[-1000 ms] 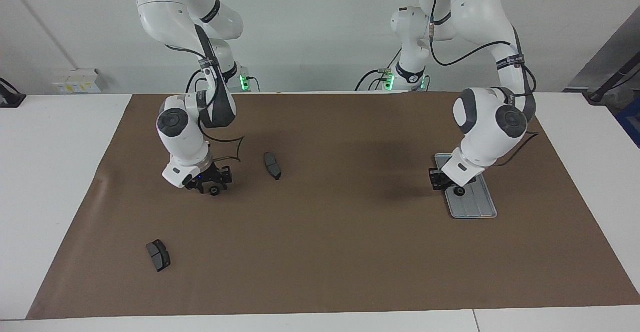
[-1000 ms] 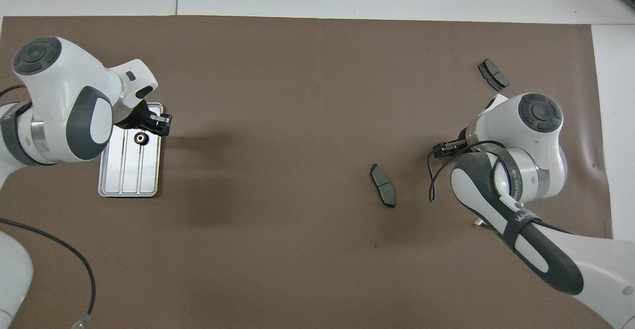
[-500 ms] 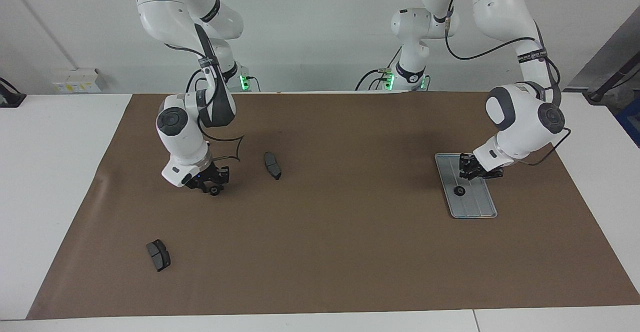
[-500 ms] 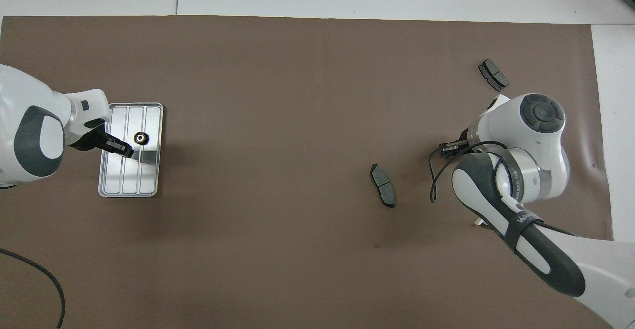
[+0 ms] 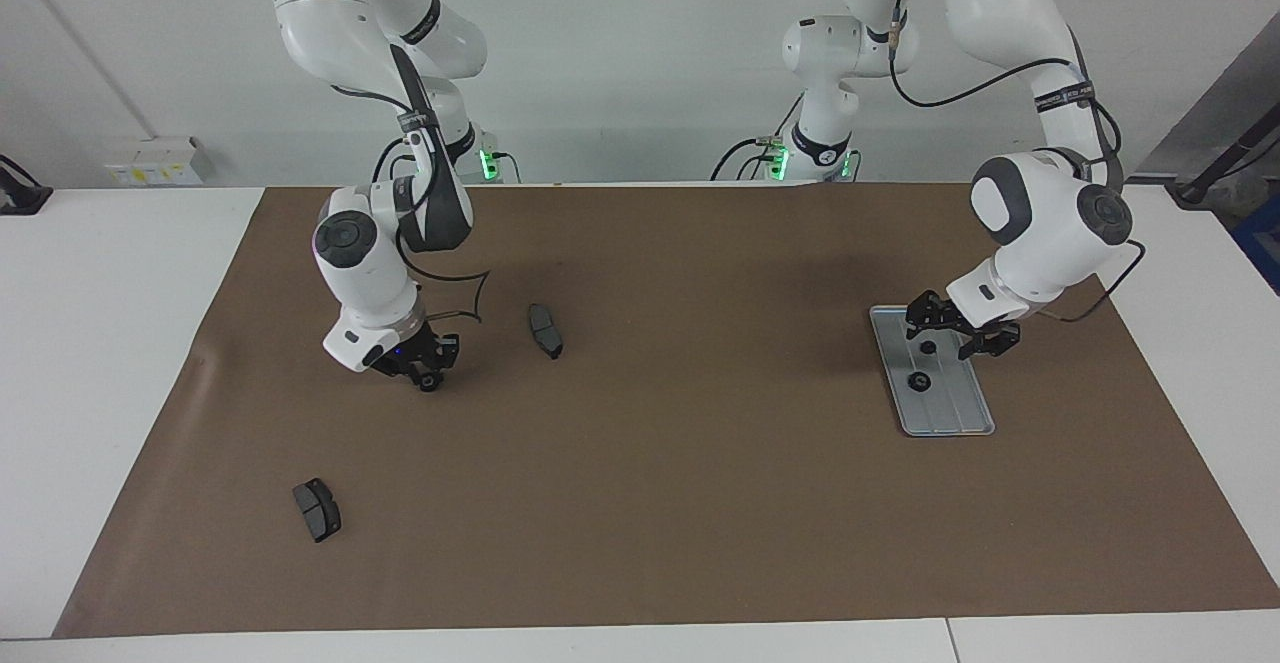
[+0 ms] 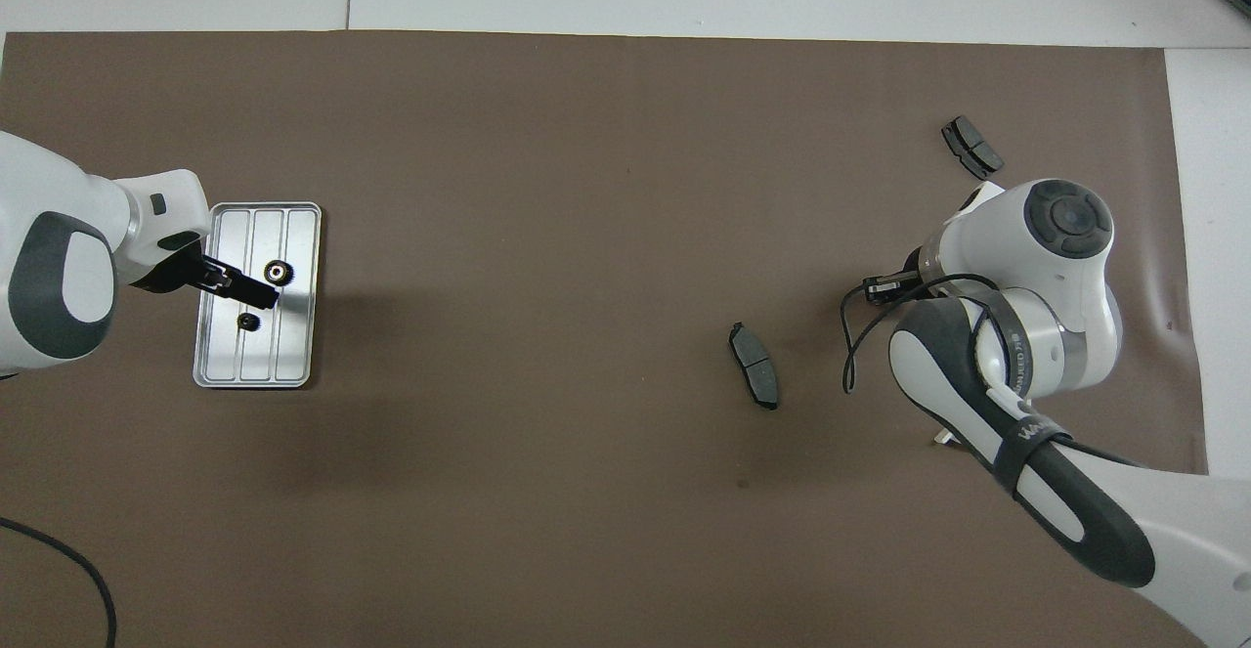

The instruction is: Pick bearing gear from pile to tray

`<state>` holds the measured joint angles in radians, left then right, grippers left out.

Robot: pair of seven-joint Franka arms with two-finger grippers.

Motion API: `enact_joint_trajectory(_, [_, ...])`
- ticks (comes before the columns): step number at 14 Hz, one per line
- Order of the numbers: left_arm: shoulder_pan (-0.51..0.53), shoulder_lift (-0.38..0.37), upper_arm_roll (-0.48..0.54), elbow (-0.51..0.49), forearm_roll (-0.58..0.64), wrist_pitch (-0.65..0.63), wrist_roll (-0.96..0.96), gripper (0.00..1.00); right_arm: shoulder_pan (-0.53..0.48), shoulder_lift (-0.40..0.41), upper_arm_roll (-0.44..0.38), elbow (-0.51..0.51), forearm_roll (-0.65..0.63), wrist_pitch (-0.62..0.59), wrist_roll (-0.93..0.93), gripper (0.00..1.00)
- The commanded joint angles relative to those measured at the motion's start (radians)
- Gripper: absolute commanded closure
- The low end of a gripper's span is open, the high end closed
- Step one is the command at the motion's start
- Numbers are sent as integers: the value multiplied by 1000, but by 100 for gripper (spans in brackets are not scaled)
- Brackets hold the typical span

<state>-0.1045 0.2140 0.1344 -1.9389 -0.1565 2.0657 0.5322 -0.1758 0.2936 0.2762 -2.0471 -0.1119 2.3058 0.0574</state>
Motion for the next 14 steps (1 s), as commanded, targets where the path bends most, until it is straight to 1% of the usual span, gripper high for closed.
enact_joint_trajectory(1, [-95,-38,7,30,12,-59,-217,0,19,-22,21,102,-2,-123,109,100])
enact_joint_trajectory(3, [-168,-54,7,37,15,-70,-383,0,57,-16,57,169,0,-167,244,100])
enact_joint_trajectory(4, [-199,-59,7,37,15,-72,-461,0,73,-8,81,189,0,-167,321,100])
enact_joint_trajectory(6, [-253,-61,7,32,15,-67,-573,0,76,8,156,194,-3,-140,480,100])
enact_joint_trajectory(8, [-270,-67,4,23,15,-56,-627,0,78,19,208,194,-3,-105,571,100])
enact_joint_trajectory(10, [-271,-70,4,6,15,-35,-630,0,104,54,257,192,-8,-36,703,100])
enact_joint_trajectory(12, [-273,-70,2,3,15,-24,-633,0,143,85,262,192,-15,36,809,100])
enact_joint_trajectory(14, [-274,-74,2,-3,15,-19,-632,0,205,149,267,197,-23,151,921,100])
